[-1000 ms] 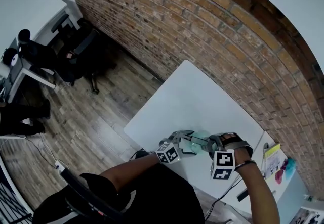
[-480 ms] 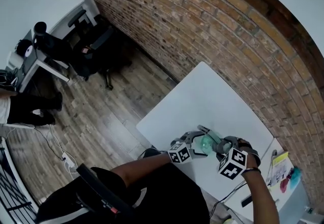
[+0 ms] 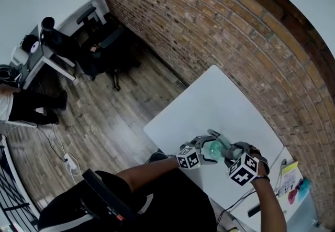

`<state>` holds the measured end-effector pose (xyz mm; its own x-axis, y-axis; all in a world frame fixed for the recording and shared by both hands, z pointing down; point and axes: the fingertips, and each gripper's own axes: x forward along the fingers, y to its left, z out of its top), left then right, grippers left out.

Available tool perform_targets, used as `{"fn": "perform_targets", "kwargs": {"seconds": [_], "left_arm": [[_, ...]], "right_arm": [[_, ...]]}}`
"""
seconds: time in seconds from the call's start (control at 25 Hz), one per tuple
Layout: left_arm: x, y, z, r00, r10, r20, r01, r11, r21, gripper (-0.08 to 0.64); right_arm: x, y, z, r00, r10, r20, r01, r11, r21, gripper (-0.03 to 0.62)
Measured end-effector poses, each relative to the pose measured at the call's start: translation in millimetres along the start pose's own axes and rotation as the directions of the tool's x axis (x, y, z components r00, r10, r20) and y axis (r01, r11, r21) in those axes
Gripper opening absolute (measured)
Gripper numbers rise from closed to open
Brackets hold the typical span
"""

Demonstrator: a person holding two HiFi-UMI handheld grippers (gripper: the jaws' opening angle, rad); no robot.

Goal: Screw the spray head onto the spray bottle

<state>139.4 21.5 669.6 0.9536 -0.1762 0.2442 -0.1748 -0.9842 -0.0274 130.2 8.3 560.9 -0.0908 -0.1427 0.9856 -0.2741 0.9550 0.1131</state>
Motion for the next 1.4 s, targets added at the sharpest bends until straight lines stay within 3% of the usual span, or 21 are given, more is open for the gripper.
{"fn": "perform_targets", "kwargs": {"seconds": [0.28, 0.48, 0.64, 0.8, 0.92, 1.04, 1.12, 1.28, 1.4], "left_arm": [[0, -1, 0, 1.0, 0.008, -0.01, -0.008, 1.0, 0.007, 0.476], [-2, -2, -1, 1.0, 0.006, -0.014, -0.006, 1.0, 0.013, 0.477], [-1, -2, -2, 1.0, 0.003, -0.016, -0.002, 1.0, 0.009, 0.477], [0, -2, -3, 1.0, -0.001, -0.017, 0.001, 1.0, 0.008, 0.477], [0, -1, -2, 1.0, -0.003, -0.017, 0.003, 1.0, 0.007, 0.477], [0, -2, -2, 1.0, -0.004, -0.017, 0.004, 1.0, 0.005, 0.477], [0, -2, -3, 1.0, -0.004, -0.019, 0.004, 1.0, 0.003, 0.477], [1, -1, -3, 1.0, -0.005, -0.022, 0.006, 1.0, 0.006, 0.477], [1, -1, -2, 1.0, -0.007, -0.022, 0.008, 1.0, 0.008, 0.476]], "right_arm": [[0, -6, 3, 0.999, 0.02, 0.038, -0.029, 0.966, 0.257, 0.287], [2, -5, 3, 0.999, 0.012, 0.049, -0.027, 0.942, 0.333, 0.288], [2, -5, 2, 0.997, 0.011, 0.077, -0.035, 0.948, 0.318, 0.287], [-10, -5, 5, 0.997, -0.015, 0.076, -0.001, 0.978, 0.21, 0.288], [-30, -6, 11, 0.995, -0.045, 0.094, 0.044, 0.999, 0.019, 0.288], [-38, 3, 11, 0.997, -0.033, 0.07, 0.049, 0.97, -0.24, 0.288], [-32, 9, 6, 1.0, -0.018, 0.026, 0.026, 0.938, -0.346, 0.287], [-15, 7, -1, 0.999, -0.034, -0.022, 0.022, 0.907, -0.42, 0.287], [-8, 4, -4, 0.999, -0.031, -0.04, 0.011, 0.909, -0.418, 0.287]]}}
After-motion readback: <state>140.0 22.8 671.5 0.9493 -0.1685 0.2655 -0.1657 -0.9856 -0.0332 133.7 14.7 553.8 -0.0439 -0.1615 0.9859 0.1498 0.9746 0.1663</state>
